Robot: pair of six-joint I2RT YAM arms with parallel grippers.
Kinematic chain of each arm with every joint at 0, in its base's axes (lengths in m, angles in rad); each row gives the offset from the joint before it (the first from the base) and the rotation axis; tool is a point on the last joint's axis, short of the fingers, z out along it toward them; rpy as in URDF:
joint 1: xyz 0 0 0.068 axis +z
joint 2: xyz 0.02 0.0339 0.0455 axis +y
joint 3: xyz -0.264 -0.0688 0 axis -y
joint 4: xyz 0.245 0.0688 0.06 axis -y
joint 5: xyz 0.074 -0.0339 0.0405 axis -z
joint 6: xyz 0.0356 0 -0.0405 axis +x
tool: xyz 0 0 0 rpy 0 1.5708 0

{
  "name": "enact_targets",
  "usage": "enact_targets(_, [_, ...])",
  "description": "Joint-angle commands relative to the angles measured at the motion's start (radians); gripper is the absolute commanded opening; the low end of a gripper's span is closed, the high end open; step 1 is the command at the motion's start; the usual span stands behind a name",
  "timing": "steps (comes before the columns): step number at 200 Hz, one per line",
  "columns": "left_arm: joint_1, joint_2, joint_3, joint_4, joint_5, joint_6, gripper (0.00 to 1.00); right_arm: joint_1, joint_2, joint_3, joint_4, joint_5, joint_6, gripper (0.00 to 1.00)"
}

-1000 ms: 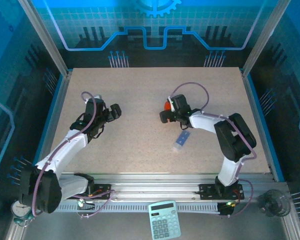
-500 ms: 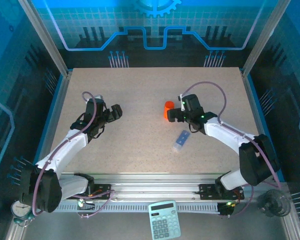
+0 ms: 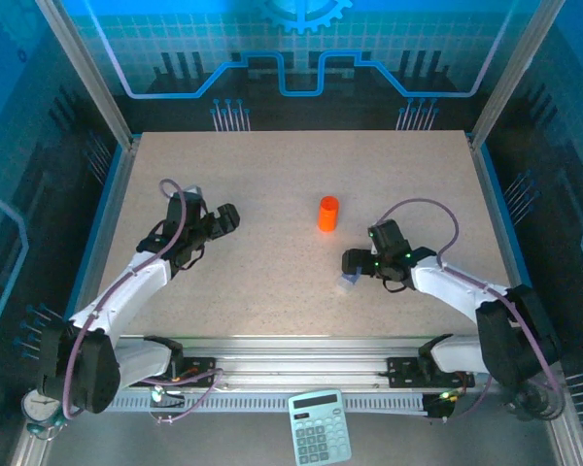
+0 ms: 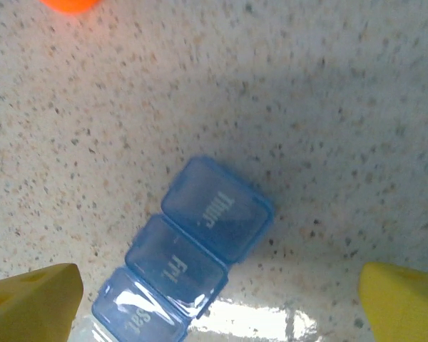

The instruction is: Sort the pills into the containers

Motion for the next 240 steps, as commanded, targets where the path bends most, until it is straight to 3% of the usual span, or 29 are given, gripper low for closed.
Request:
enact_targets(1, [0.008, -0.012, -0.025, 0.015, 0.025, -0.023, 0.99, -0.011, 0.021, -0.004, 0.044, -0.064, 0.065, 1.0])
enact_targets(77, [0.008, 0.014, -0.021, 0.018, 0.037, -0.022, 0.99, -0.002, 0.134, 0.046, 0.132, -0.17, 0.096, 1.0])
enact_targets(173, [0.007, -0.018, -0.047, 0.006, 0.042, -0.045, 0.99, 0.127, 0.253, 0.203, 0.124, -0.181, 0.073, 1.0])
enact_targets(240, [0.006, -0.022, -0.05, 0.016, 0.109, -0.063, 0.99, 0.182, 0.152, 0.241, -0.018, 0.002, -0.059, 1.0])
